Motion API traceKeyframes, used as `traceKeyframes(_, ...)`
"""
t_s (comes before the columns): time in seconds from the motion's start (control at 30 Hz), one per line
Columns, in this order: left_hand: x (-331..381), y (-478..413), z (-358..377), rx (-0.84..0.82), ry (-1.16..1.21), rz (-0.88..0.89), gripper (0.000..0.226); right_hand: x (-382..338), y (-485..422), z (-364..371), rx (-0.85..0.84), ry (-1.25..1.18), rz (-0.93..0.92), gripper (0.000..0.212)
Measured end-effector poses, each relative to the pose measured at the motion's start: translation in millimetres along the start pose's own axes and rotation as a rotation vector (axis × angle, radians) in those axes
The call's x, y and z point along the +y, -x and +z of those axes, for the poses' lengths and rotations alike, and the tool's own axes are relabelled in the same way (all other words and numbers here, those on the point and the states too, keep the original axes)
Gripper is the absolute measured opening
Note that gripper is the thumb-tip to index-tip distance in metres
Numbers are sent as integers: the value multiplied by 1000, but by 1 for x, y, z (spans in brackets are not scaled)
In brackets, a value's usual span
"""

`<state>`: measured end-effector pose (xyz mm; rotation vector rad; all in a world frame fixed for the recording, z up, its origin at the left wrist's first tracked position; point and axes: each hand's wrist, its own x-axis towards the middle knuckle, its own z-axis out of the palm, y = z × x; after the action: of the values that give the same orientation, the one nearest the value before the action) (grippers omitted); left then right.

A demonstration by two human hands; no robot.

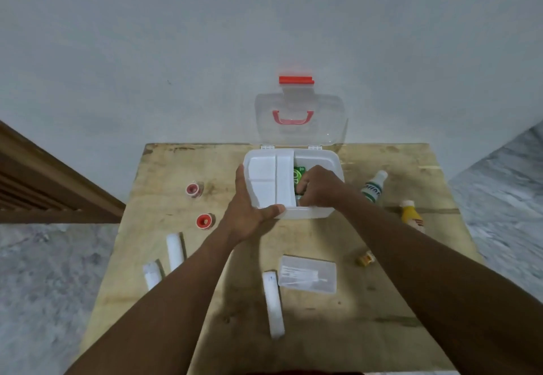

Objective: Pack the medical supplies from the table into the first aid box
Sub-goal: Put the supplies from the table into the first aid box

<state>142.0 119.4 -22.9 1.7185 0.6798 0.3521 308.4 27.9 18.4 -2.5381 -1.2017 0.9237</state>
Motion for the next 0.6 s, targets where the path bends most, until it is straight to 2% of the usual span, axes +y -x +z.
traceKeyframes(0.13,-1,2,1,17,16,26,96,-2,7,14,112,-135,77,21)
traceKeyframes(0.27,-3,1,-1,-7,12,14,100,-2,12,12,92,-260,121,29)
traceKeyframes(0.6,3,2,4,18,-26,-48,102,10,7,14,221,-260,-14,18)
